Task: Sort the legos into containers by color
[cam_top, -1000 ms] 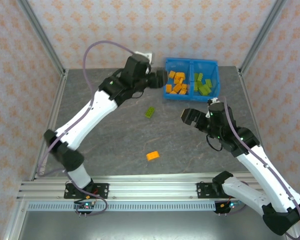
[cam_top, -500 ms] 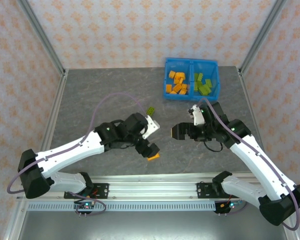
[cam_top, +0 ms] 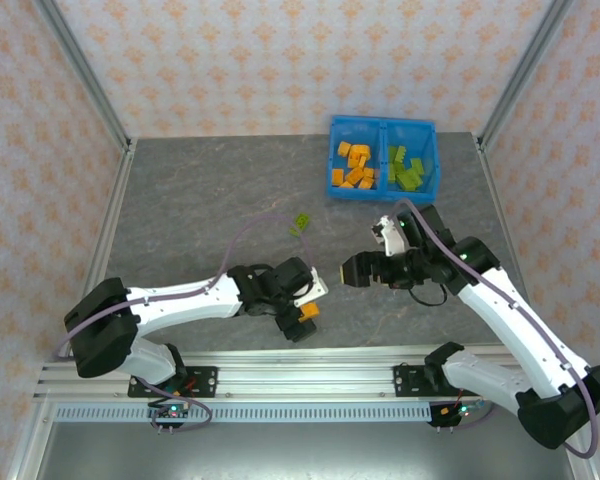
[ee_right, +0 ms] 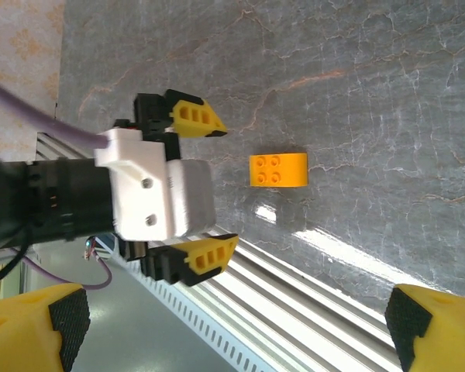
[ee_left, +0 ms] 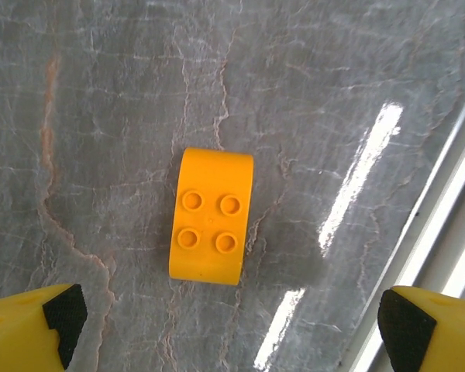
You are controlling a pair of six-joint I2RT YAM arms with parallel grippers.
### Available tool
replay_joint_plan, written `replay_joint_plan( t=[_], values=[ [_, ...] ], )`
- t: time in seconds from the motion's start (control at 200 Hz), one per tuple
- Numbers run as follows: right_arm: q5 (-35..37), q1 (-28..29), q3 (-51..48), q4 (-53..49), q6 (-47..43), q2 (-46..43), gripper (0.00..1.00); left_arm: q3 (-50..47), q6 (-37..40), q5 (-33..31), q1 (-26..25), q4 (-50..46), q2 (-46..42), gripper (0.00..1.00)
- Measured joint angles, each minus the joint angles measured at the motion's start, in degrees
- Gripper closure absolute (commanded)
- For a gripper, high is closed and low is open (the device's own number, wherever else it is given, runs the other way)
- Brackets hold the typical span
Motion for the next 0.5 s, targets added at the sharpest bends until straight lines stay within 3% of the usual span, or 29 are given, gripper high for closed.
replay_joint_plan(
  t=[0.18, 0.315, 0.495],
  values=[
    [0.2, 0.0, 0.0, -0.1, 0.0, -0.9, 0.01, -1.3, 0.0, -1.0, 0.0, 4.1, 2.5, 0.03],
    [0.5, 0.0, 0.0, -0.1, 0.2, -0.8, 0.01, -1.7, 0.0, -2.1, 0.0, 6.6, 4.7, 0.11],
    [1.3, 0.0, 0.0, -0.1, 0.7, -0.8, 0.01, -2.2, -0.3, -3.2, 0.0, 8.1, 7.0, 0.30]
  ],
)
